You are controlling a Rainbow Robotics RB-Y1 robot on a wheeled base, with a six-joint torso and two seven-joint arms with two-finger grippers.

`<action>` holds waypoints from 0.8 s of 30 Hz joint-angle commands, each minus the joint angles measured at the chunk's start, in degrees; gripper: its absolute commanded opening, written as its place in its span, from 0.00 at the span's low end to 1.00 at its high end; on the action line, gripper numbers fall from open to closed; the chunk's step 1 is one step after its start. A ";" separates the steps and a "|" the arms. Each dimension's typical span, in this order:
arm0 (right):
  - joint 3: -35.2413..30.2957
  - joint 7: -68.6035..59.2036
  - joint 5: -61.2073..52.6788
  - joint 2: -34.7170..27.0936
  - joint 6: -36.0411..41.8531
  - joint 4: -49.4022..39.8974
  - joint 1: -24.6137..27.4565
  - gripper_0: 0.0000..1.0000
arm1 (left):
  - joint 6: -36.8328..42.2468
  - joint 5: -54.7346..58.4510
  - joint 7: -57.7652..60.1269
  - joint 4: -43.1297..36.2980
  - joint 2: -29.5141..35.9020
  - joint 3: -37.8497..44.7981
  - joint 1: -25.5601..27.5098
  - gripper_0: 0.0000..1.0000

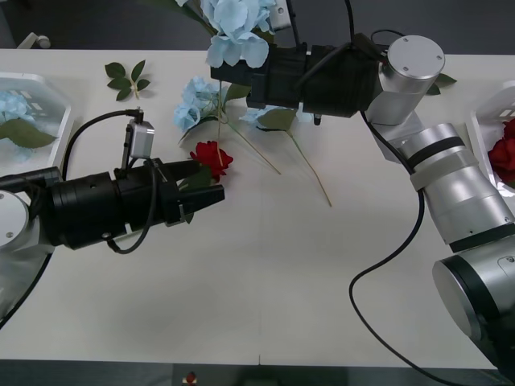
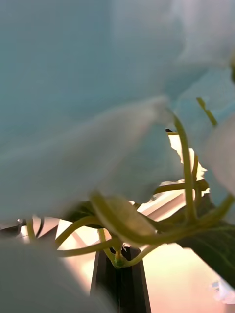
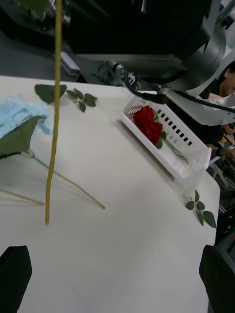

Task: Put the red flowers into the right box and the blue flowers into the left box

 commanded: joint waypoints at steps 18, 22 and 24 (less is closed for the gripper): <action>0.55 0.44 -1.22 0.92 1.94 -0.86 -0.96 0.00 | -4.55 -2.33 -9.69 11.92 -12.40 -0.03 -12.24 0.00; 0.73 0.53 -1.22 0.92 1.59 -0.77 -0.87 0.00 | -4.46 -2.25 -9.69 11.92 -12.22 -0.03 -12.32 0.00; 0.81 0.44 -1.22 0.92 1.59 -0.86 -0.87 0.00 | -4.46 -2.25 -9.69 11.92 -12.22 -0.03 -12.24 0.00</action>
